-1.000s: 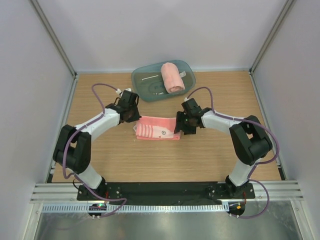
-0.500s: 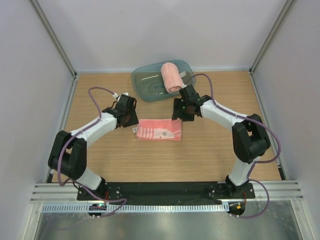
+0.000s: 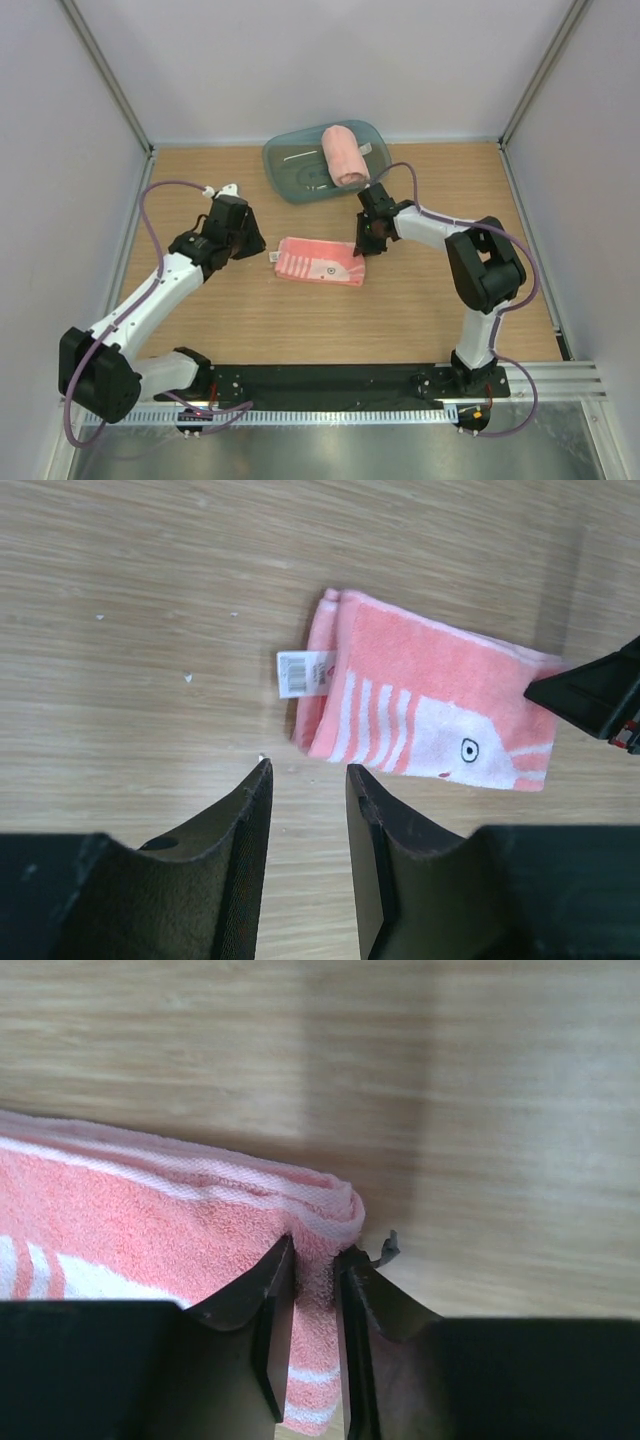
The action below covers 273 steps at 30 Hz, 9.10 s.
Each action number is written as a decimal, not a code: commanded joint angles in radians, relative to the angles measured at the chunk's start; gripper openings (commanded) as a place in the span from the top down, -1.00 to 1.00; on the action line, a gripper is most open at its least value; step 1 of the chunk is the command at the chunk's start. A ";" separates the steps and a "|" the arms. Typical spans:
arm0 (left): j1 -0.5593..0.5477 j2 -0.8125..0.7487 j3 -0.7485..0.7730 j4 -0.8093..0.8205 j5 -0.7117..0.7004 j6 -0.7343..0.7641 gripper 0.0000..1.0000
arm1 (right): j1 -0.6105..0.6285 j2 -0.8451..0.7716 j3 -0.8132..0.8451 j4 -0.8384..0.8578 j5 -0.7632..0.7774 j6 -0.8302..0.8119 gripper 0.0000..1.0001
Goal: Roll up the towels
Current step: Fold the towel, then roll the towel
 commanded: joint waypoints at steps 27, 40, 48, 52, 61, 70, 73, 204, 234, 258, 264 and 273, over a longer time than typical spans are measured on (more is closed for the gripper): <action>-0.839 0.227 0.007 0.126 -0.311 0.055 -0.33 | -0.120 -0.705 -0.264 -0.360 0.315 0.132 -0.99; -0.880 0.531 0.182 0.208 -0.317 0.152 -0.36 | -0.143 -0.731 -0.321 -0.360 0.277 0.098 -0.99; -0.857 0.586 0.136 0.266 -0.315 0.158 -0.33 | -0.146 -0.723 -0.347 -0.334 0.258 0.098 -1.00; -0.816 0.585 0.059 0.338 -0.274 0.141 -0.28 | -0.148 -0.709 -0.350 -0.328 0.251 0.098 -0.99; -0.749 0.546 -0.086 0.449 -0.174 0.078 0.16 | -0.149 -0.677 -0.320 -0.331 0.255 0.090 -0.99; -0.684 0.455 -0.204 0.577 -0.066 0.057 0.99 | -0.148 -0.666 -0.421 -0.086 -0.190 0.148 -0.79; -0.673 0.409 -0.241 0.613 -0.027 0.045 0.99 | -0.137 -0.639 -0.526 0.130 -0.336 0.263 -0.79; -0.934 0.454 -0.022 0.283 -0.443 0.180 -0.14 | 0.228 -0.407 -0.376 0.071 -0.159 0.104 0.95; -0.614 0.303 -0.170 0.349 0.192 0.060 0.91 | 0.098 -0.477 -0.303 -0.169 -0.072 0.035 -0.25; -0.344 0.562 -0.397 1.145 0.882 -0.704 0.91 | 0.062 -0.906 -0.622 0.082 -0.271 0.224 -0.74; -0.319 0.631 -0.407 1.217 0.913 -0.767 0.90 | 0.084 -0.786 -0.698 0.197 -0.220 0.265 -0.71; -0.304 0.658 -0.396 1.217 0.961 -0.768 0.87 | 0.088 -0.568 -0.751 0.419 -0.226 0.279 -0.46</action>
